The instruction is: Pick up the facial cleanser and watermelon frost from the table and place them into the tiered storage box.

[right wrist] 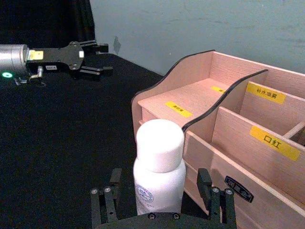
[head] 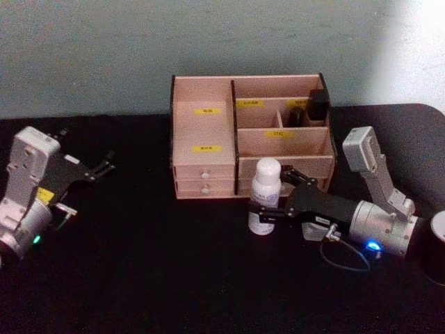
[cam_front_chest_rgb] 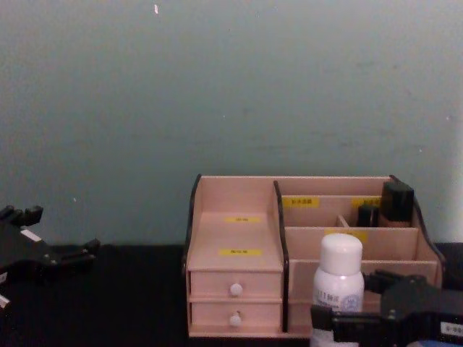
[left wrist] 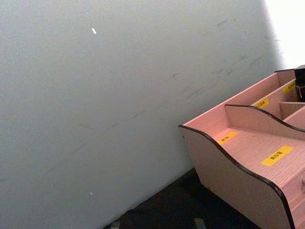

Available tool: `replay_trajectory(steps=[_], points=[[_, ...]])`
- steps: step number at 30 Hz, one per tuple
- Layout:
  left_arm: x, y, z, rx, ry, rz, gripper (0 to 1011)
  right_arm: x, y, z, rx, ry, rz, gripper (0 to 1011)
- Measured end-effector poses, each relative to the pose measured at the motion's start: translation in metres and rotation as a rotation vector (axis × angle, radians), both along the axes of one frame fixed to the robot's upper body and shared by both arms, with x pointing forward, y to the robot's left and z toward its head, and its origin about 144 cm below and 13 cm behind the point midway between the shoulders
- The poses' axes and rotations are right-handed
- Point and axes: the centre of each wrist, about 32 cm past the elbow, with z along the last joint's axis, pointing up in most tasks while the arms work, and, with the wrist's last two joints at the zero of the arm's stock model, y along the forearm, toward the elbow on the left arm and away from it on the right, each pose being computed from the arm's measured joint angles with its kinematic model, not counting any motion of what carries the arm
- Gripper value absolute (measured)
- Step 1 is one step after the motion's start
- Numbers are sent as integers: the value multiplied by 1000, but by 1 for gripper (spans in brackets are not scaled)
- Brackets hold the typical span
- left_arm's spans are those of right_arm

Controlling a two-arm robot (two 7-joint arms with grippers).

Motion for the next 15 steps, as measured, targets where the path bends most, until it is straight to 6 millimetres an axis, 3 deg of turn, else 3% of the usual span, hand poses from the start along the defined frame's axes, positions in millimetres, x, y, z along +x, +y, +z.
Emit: replay_trajectory(steps=[11, 15], points=[[0, 0, 0, 0, 0, 0, 1001, -1, 0, 0, 1, 0, -1, 1000], [0, 0, 0, 0, 0, 0, 1001, -1, -1, 0, 2, 0, -1, 924]])
